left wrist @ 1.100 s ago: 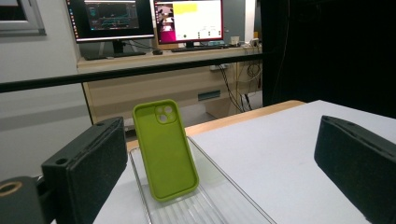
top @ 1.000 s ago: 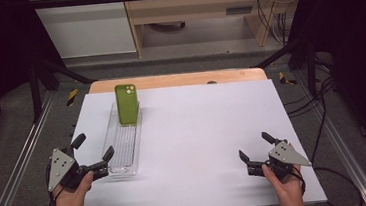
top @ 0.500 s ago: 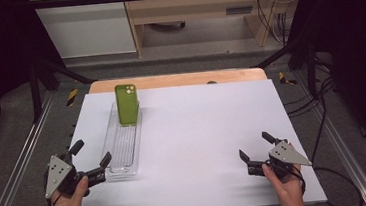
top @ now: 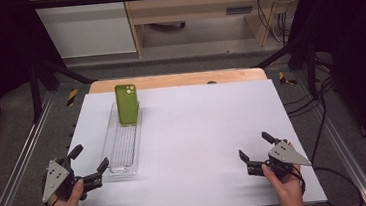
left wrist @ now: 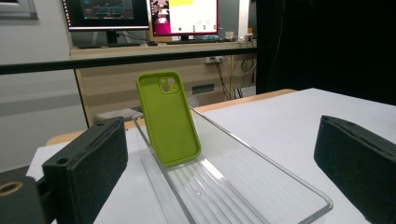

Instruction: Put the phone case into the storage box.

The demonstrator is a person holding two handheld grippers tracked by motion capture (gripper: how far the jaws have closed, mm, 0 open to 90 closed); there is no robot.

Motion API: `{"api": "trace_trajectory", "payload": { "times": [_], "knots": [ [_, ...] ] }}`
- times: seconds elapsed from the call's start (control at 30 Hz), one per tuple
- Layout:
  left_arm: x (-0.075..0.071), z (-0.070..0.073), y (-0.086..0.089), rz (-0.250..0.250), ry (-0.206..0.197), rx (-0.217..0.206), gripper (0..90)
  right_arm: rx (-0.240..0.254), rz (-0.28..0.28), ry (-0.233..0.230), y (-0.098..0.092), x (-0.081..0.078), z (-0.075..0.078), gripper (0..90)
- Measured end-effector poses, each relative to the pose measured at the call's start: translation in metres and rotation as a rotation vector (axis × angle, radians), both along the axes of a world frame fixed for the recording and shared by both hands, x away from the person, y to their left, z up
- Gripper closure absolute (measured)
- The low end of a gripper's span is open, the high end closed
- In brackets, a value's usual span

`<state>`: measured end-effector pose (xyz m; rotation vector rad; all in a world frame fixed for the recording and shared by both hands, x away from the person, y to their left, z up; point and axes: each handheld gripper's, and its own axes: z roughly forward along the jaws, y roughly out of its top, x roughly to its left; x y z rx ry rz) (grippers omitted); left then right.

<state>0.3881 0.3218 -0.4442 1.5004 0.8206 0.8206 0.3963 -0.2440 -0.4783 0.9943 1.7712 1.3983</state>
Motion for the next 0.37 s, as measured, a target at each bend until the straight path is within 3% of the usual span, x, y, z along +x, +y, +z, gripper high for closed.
{"api": "trace_trajectory", "payload": {
  "times": [0.2,0.37],
  "knots": [
    [0.001,-0.011,0.004,0.024,0.018,-0.004,1.8,-0.006,-0.02,0.007,0.0,0.001,-0.001,2.9],
    [0.004,-0.013,0.003,0.044,0.01,-0.025,1.8,-0.039,-0.088,0.062,-0.003,0.007,-0.008,3.1]
  ]
}}
